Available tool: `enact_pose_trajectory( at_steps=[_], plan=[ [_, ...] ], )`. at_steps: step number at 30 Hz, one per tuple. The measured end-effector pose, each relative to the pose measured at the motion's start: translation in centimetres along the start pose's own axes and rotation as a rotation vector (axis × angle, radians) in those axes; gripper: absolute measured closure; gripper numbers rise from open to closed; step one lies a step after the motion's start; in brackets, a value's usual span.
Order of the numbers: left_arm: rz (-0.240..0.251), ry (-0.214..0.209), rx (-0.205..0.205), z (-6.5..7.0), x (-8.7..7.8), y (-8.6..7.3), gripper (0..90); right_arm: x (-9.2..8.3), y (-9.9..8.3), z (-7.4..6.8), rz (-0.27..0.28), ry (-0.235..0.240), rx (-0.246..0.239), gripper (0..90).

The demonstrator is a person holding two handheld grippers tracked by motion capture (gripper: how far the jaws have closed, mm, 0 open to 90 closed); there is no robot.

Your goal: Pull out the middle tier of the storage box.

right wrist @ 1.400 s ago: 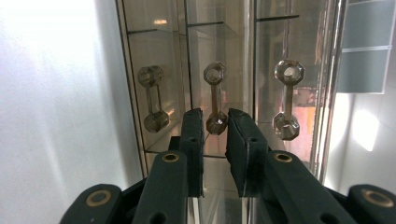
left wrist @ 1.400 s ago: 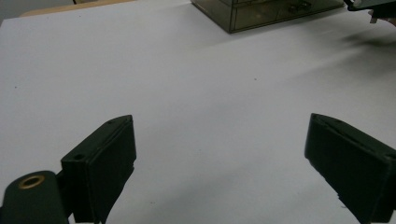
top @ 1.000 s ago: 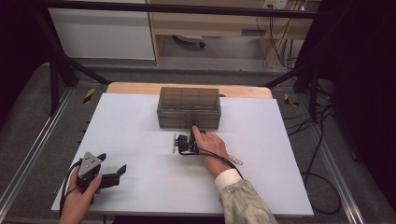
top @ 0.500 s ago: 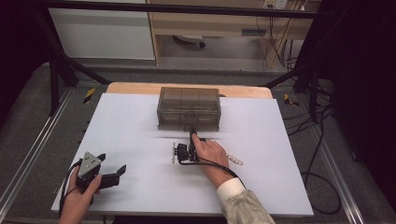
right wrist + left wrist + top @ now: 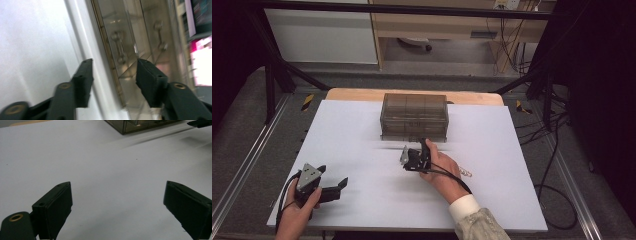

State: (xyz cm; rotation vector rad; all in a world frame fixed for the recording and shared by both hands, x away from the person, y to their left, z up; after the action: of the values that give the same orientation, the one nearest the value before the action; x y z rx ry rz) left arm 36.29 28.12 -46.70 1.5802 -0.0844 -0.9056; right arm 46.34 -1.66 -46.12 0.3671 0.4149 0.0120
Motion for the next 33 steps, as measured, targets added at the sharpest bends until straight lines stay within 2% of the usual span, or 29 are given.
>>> enact_pose_trajectory(
  at_steps=[2,5,6,8,11,13,16,21,24,28,33],
  plan=[
    [0.0,0.001,0.0,0.0,0.0,0.0,8.2,0.0,-0.6,0.7,-0.009,0.045,0.07,43.2],
    [-0.002,0.002,0.002,0.0,0.1,0.0,8.3,-0.2,-1.2,1.5,-0.001,0.072,0.116,40.0],
    [-0.003,0.001,0.003,0.0,0.1,0.0,8.2,-0.3,-1.5,1.8,-0.001,0.101,0.158,38.0],
    [-0.008,-0.001,0.006,0.0,0.0,-0.1,8.2,-0.4,-2.0,2.4,-0.004,0.136,0.21,36.4],
    [-0.005,-0.008,-0.006,0.0,0.1,-0.1,8.2,-0.4,-2.5,3.1,0.008,0.175,0.256,32.7],
    [-0.01,-0.006,0.001,0.0,0.2,-0.1,8.2,-0.4,-2.8,3.5,0.005,0.223,0.288,30.6],
    [-0.011,-0.007,0.004,0.1,0.1,-0.1,8.2,-0.6,-2.8,4.1,0.007,0.241,0.298,28.9],
    [-0.016,-0.009,0.002,0.1,0.2,-0.2,8.3,-0.2,-3.0,5.0,0.006,0.297,0.323,23.9],
    [-0.019,-0.012,0.004,0.1,0.3,-0.2,8.2,0.1,-3.3,5.3,0.002,0.296,0.313,20.9],
    [-0.02,-0.012,0.003,0.2,0.3,-0.2,8.3,0.2,-3.2,5.3,0.011,0.315,0.323,19.4],
    [-0.012,-0.006,0.004,0.1,0.1,-0.1,8.3,0.5,-3.4,5.9,0.019,0.327,0.309,21.1]
  ],
)
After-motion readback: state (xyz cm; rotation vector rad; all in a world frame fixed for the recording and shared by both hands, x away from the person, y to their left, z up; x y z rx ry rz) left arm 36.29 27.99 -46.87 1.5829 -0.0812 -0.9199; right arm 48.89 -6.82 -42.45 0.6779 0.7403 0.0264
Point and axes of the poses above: each handheld gripper's, and its own axes: x roughly forward along the jaws, y roughly out of its top, z roughly to its right, the point moved 5 cm from there along x, roughly forward along the jaws, and after that the axes turned 9 degrees about -y, right-handed, at the moved point
